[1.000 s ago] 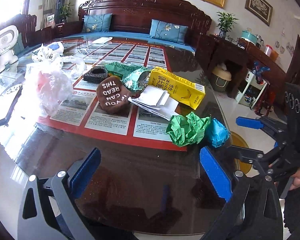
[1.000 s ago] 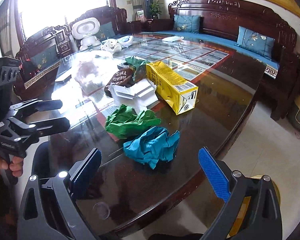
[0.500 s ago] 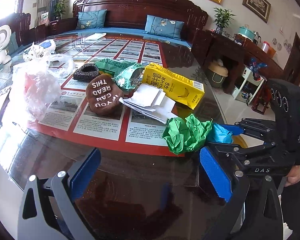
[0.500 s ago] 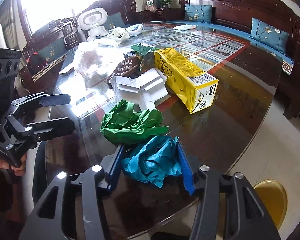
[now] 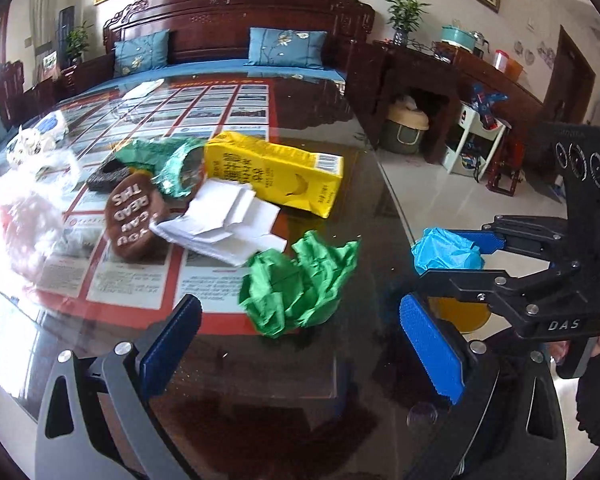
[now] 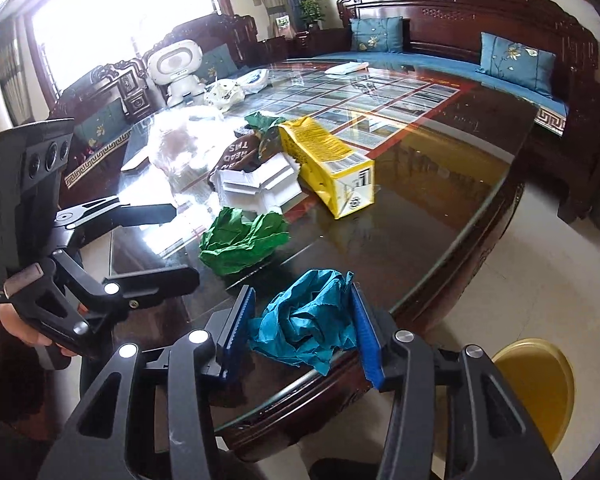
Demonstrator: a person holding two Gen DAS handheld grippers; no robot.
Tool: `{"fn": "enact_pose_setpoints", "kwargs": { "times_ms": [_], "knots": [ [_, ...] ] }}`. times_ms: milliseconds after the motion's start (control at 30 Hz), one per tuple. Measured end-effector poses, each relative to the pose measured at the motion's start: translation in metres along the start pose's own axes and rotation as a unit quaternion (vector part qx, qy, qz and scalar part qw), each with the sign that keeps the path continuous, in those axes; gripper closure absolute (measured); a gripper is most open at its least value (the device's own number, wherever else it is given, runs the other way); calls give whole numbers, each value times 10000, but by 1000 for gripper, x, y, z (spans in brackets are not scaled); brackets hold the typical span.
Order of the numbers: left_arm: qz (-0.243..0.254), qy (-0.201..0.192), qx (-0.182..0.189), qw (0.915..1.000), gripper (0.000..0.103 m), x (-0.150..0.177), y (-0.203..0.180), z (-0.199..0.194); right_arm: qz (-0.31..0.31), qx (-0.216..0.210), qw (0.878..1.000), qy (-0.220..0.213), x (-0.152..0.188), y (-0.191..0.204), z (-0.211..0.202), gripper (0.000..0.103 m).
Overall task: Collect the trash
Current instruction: 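Grasp the blue crumpled paper with the right gripper while the left grasps the green paper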
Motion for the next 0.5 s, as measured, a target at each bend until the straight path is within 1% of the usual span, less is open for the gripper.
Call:
{"fn": "enact_pose_setpoints", "kwargs": {
  "times_ms": [167, 267, 333, 400, 433, 467, 500],
  "knots": [
    [191, 99, -172, 9996, 4, -10, -9, 18, 32, 7, 10000, -61, 1, -3, -7, 56],
    [143, 184, -278, 9993, 4, -15, -6, 28, 24, 1, 10000, -94, 1, -3, -10, 56],
    [23, 323, -313, 9990, 5, -15, -3, 36, 24, -14, 9999, -116, 0, -4, -11, 56],
    [-32, 452, -322, 9985, 11, -15, -1, 40, 50, -33, 9999, -141, 0, -5, -13, 56],
    [-46, 503, -254, 9984, 17, -14, -2, 41, 62, -32, 9999, -151, 0, -6, -14, 55],
    [-64, 550, -202, 9983, 25, -14, -1, 43, 74, -36, 9998, -155, 0, -7, -14, 55],
    [-101, 602, -172, 9980, 30, -14, 1, 44, 82, -37, 9998, -162, 0, -7, -15, 56]
  ]
}}
Point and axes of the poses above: each gripper's, at about its wrist camera, not at the fingertips, and z roughly the way its jaws point, y to its left, x to its underside, the point moved 3 cm from there along z, roughly the way its jaws point
